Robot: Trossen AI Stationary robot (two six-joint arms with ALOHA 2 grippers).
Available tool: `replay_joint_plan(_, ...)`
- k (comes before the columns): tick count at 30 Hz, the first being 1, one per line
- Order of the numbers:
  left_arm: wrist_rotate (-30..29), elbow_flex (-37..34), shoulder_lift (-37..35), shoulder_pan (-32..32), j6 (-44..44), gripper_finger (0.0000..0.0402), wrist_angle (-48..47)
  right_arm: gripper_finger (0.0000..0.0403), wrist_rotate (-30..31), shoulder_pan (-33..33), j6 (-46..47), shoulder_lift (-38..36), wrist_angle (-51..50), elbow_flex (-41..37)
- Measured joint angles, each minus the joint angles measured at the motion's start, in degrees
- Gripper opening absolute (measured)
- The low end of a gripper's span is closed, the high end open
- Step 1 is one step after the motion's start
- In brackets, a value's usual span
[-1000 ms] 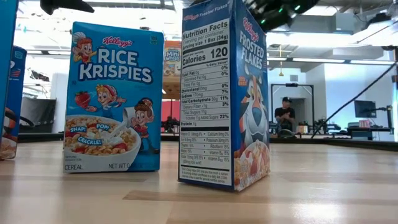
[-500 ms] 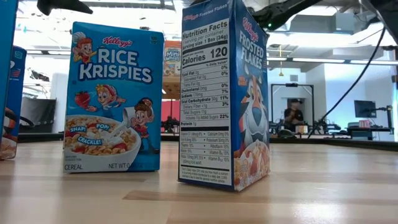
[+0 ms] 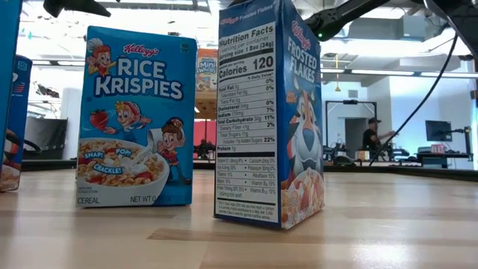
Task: Stack cereal on shelf
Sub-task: Put the top light blue cereal box on the shelf
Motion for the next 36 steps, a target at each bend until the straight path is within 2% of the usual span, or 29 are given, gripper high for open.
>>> replay_joint_plan(27,-1.7,0.0,0.0,0.0,0.0,0.0228,0.0,0.0175,1.0,0.4,4.0,0.9,0.9,0.0)
replay_joint_plan(36,-2.0,0.0,0.0,0.0,0.0,0.0228,0.0,0.0207,1.2,0.5,4.7,0.9,0.8,0.0)
